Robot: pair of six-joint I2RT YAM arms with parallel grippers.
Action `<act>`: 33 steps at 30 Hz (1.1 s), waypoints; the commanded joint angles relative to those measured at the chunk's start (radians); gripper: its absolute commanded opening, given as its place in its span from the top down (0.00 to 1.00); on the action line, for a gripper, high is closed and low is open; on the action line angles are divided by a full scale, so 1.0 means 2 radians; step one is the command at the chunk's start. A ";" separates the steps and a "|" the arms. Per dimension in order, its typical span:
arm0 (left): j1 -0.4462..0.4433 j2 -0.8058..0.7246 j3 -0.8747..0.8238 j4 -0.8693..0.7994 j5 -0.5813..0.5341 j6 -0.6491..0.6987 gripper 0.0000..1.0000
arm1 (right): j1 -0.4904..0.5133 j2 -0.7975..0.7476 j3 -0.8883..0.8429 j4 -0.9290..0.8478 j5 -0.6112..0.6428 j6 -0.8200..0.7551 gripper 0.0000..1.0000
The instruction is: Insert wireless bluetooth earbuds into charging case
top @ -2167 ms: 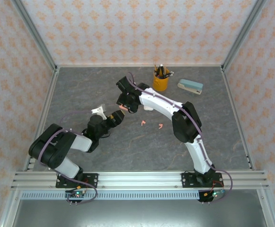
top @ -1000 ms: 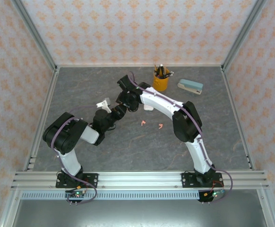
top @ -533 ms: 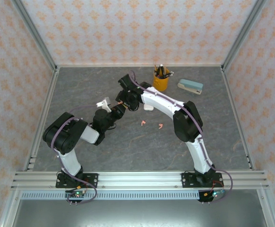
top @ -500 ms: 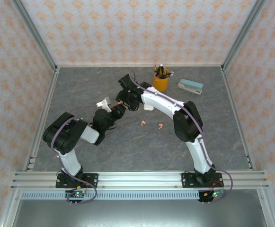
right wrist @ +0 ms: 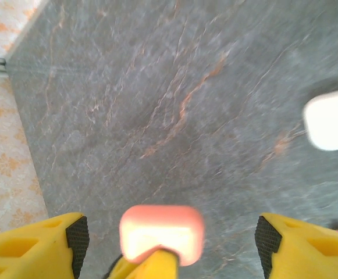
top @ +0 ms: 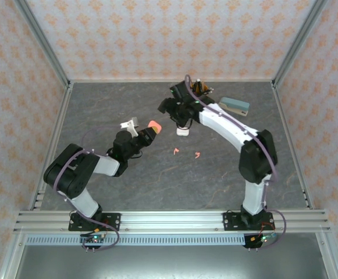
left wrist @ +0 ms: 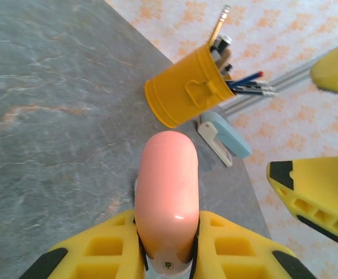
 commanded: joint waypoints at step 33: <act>-0.010 -0.191 0.069 -0.307 0.201 0.146 0.91 | -0.017 -0.191 -0.328 0.299 -0.236 -0.222 0.25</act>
